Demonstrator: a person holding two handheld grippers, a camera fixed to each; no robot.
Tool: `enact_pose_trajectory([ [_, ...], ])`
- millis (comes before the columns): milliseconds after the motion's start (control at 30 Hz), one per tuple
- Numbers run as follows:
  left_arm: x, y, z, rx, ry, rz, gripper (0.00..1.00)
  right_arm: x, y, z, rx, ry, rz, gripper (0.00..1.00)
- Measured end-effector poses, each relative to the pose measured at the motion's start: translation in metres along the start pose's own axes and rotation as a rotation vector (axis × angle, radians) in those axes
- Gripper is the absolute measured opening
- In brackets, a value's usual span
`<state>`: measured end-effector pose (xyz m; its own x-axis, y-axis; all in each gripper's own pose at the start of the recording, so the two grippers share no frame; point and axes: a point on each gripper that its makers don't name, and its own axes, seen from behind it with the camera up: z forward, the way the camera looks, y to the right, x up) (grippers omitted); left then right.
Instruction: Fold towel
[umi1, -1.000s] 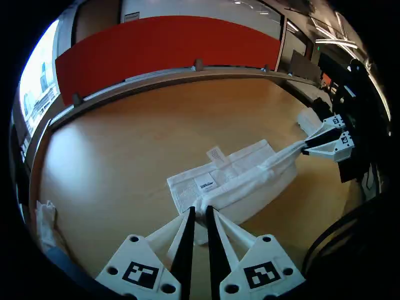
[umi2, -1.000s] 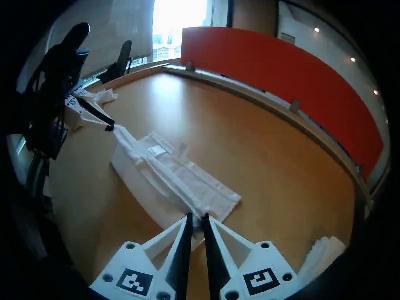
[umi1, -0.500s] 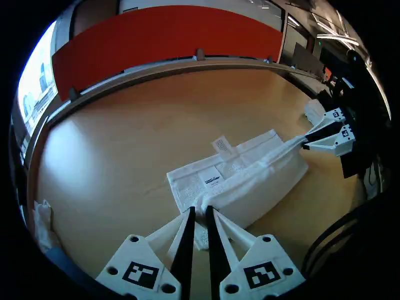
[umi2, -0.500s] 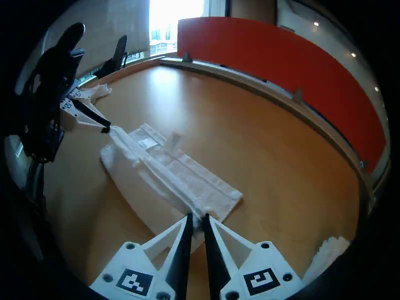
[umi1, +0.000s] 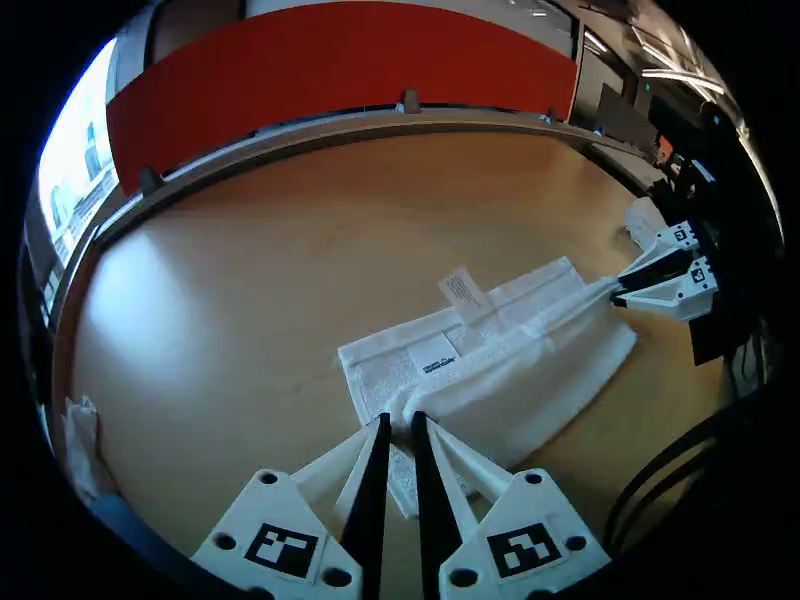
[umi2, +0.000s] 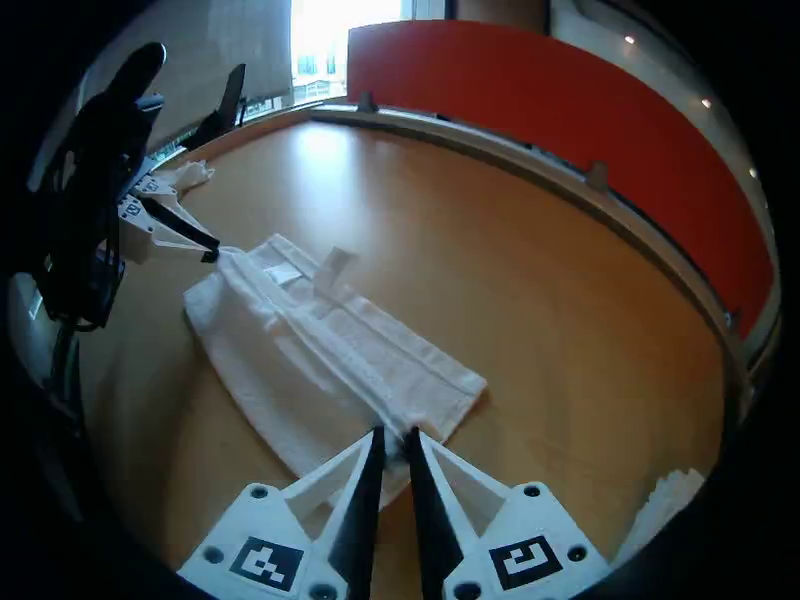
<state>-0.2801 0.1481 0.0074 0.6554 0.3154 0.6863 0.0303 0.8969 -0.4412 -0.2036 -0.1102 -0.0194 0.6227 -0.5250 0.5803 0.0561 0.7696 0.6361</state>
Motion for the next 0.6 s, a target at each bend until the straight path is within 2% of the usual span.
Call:
enact_pose_trajectory([
  [133, 0.001, -0.003, 0.005, 0.014, -0.004, 0.014, 0.19, 0.0, 0.006, 0.004, -0.019, -0.005, 0.004, 0.23],
  [267, 0.001, -0.004, 0.011, 0.027, -0.009, 0.035, 0.24, -0.001, 0.015, 0.008, -0.052, -0.016, 0.001, 0.35],
  [400, 0.002, -0.006, 0.014, 0.041, -0.011, 0.06, 0.26, 0.0, 0.021, 0.01, -0.073, -0.019, -0.01, 0.51],
  [533, 0.002, -0.01, 0.016, 0.056, -0.015, 0.075, 0.35, 0.001, 0.025, 0.011, -0.083, -0.018, -0.016, 0.62],
  [600, 0.002, -0.012, 0.016, 0.061, -0.016, 0.078, 0.4, 0.002, 0.027, 0.012, -0.088, -0.017, -0.015, 0.62],
])
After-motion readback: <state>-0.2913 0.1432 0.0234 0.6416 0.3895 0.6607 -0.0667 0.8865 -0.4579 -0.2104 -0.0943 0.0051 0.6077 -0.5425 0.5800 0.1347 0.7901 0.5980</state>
